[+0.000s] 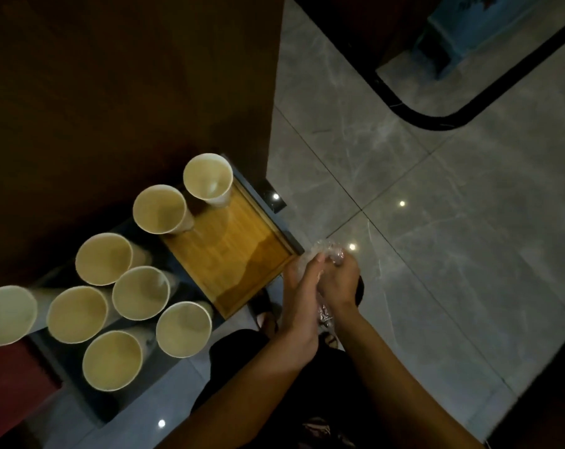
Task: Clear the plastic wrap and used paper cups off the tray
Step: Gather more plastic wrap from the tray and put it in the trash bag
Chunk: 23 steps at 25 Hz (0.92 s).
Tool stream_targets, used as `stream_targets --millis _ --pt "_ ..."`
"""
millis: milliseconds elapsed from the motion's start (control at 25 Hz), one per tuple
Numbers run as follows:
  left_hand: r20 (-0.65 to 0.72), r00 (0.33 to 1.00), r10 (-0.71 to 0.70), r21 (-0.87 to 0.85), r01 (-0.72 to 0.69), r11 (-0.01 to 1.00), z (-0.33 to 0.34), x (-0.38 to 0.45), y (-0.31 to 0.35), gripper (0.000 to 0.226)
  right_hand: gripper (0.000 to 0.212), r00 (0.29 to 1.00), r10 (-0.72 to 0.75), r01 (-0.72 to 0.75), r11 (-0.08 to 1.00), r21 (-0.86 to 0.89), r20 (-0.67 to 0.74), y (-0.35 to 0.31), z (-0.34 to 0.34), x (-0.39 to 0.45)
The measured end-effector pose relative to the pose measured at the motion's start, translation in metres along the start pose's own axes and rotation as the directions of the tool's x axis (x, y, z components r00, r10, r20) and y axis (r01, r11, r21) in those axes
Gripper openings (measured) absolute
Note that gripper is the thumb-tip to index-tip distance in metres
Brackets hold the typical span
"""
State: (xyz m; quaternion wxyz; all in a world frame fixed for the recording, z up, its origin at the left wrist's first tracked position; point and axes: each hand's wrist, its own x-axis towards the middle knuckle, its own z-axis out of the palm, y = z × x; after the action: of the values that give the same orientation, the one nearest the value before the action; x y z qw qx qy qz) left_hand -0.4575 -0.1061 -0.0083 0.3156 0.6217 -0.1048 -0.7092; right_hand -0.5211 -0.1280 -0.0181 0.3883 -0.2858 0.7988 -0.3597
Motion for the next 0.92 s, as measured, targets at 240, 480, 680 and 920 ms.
stream_targets --millis 240,480,680,920 --pt "-0.021 0.998 0.058 0.122 -0.055 0.991 0.045 -0.014 -0.004 0.056 0.015 0.999 0.037 -0.037 0.999 0.016 0.019 0.012 -0.035 -0.003" --pt "0.157 0.974 -0.162 0.049 0.156 0.987 0.062 -0.011 -0.027 0.052 0.044 0.955 -0.018 0.157 0.878 -0.452 0.297 0.039 -0.082 -0.013" --pt "0.219 0.954 -0.205 0.199 0.162 0.966 0.075 -0.019 -0.058 0.053 0.080 0.885 0.012 0.278 0.789 -0.548 0.466 0.060 -0.140 -0.038" --pt "0.225 0.943 -0.245 0.278 0.179 0.944 0.101 -0.049 -0.088 0.025 0.095 0.905 -0.040 0.084 0.993 -0.085 0.423 0.074 -0.191 -0.069"
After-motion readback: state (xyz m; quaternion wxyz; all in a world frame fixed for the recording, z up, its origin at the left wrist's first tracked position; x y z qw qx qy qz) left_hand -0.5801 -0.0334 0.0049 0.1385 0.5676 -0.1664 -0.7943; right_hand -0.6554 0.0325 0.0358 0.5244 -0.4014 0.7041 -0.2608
